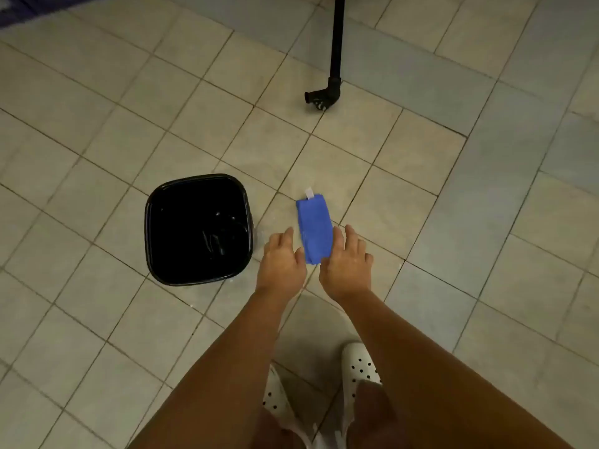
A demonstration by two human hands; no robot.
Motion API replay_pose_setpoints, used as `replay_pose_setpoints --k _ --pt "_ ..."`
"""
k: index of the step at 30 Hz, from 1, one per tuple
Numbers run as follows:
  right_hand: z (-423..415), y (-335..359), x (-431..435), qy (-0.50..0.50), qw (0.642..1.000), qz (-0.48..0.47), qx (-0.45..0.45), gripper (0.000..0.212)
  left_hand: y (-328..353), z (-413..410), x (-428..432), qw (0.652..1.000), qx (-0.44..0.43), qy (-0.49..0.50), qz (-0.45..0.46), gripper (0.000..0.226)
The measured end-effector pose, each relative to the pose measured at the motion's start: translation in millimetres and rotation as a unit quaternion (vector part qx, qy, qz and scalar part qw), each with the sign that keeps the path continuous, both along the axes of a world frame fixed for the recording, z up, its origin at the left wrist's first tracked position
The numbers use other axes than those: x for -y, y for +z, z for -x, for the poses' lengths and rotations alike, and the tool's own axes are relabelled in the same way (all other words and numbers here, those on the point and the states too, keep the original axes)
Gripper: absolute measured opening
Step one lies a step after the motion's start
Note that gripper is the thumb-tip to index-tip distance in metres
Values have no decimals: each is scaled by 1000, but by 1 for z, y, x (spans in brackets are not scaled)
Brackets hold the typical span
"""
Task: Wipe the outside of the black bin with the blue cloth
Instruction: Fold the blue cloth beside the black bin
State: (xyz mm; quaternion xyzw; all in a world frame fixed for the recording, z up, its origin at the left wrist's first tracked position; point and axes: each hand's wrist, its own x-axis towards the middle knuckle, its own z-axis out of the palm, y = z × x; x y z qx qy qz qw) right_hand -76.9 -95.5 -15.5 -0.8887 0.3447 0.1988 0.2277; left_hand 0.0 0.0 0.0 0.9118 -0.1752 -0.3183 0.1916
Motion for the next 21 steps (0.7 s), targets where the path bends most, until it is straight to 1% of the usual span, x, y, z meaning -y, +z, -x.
replay_pose_setpoints --k 3,9,13,17,21 --pt "-6 -34 6 -21 1000 -13 3 72 -29 -3 10 997 -42 59 6 52" --pt "-17 -93 12 -54 998 -39 -3 66 -86 -8 25 990 -91 108 3 51" --pt "-21 -118 15 -65 996 -56 -14 60 -111 -13 36 980 -130 148 -7 49" --pt "-29 -136 17 -103 990 -95 -27 60 -127 -17 43 970 -166 178 -10 45" --pt "-35 -151 15 -134 982 -129 -44 59 -146 -18 50 955 -214 204 -2 47"
